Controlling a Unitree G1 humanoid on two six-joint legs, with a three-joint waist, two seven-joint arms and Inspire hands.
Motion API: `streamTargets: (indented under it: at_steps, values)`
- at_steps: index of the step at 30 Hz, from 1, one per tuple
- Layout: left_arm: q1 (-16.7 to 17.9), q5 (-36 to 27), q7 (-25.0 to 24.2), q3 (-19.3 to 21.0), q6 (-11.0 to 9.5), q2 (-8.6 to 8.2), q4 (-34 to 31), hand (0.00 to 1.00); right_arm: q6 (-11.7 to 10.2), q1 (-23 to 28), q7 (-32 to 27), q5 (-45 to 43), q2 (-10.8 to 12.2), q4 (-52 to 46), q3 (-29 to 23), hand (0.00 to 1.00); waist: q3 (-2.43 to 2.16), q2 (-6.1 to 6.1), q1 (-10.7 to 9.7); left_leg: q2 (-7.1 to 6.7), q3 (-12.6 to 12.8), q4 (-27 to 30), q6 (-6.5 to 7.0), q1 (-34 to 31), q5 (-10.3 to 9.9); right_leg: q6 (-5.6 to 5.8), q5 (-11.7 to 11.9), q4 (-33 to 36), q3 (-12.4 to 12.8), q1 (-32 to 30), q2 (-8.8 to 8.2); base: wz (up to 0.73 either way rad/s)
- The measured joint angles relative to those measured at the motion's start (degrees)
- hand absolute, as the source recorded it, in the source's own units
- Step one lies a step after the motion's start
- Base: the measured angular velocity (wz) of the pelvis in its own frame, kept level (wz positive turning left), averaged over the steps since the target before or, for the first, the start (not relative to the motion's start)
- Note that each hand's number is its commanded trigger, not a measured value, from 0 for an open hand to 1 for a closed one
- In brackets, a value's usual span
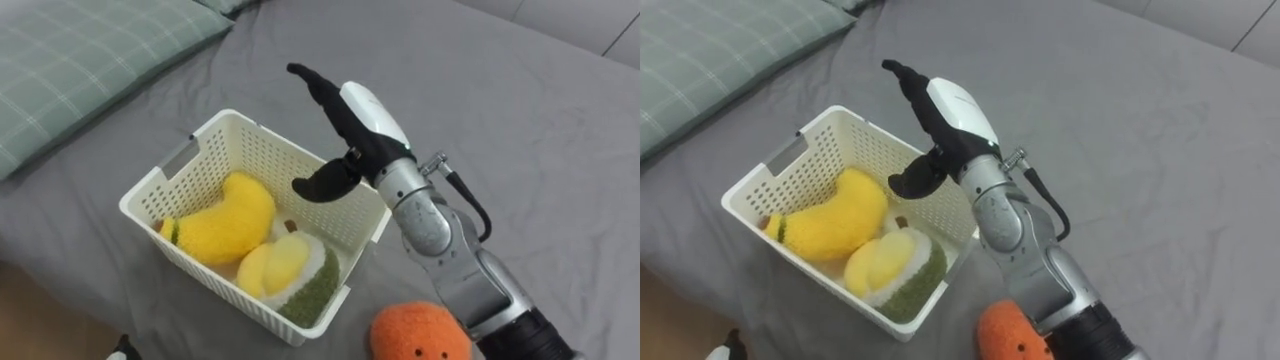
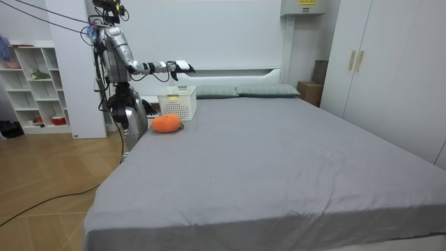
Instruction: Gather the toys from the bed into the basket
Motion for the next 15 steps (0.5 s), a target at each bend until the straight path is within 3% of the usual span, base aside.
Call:
streamTargets:
  at_steps: [4,10,12,15]
  values:
    - [0.2,-0.1,0.0,0.4,0.0,-0.73,0.1,0.00,-0.5,1.3,-0.7,2.8,-0.2,0.0,-3.6,0.00,0.00,0.54,-0.8,-0.06,-0.1,0.0,0.05,0.6,0.0,0.07,0.0,-0.1,0.1,0.7,-0.03,0.00]
    - [0.5,0.2,0.0,1.0,-0.1,-2.04,0.0,0.00,-1.2,7.4,-3.0,4.6,-0.5,-2.2,-8.9,0.00,-1.05,2.28,-2.1,0.13,1.3,-0.5,0.07,1.3,0.0,0.12,0.1,0.1,1.3,0.8,0.01,-0.10]
    - [1.5,0.3,0.9,2.2,-0.2,-1.80,0.1,0.00,-1.2,9.8,-3.4,4.6,-0.8,-2.9,-10.5,0.00,-1.27,2.61,-3.5,0.27,1.6,-0.9,0.07,1.9,0.0,0.12,0.1,0.3,1.6,1.0,0.12,-0.08]
    - [2.5,-0.2,1.4,2.6,-0.3,-1.33,1.2,0.00,-1.2,11.2,-4.2,5.8,-1.0,-2.8,-12.4,0.00,-1.21,2.67,-5.7,0.37,2.3,-1.0,0.06,2.4,-0.1,0.11,0.1,0.3,1.8,1.3,0.16,-0.05]
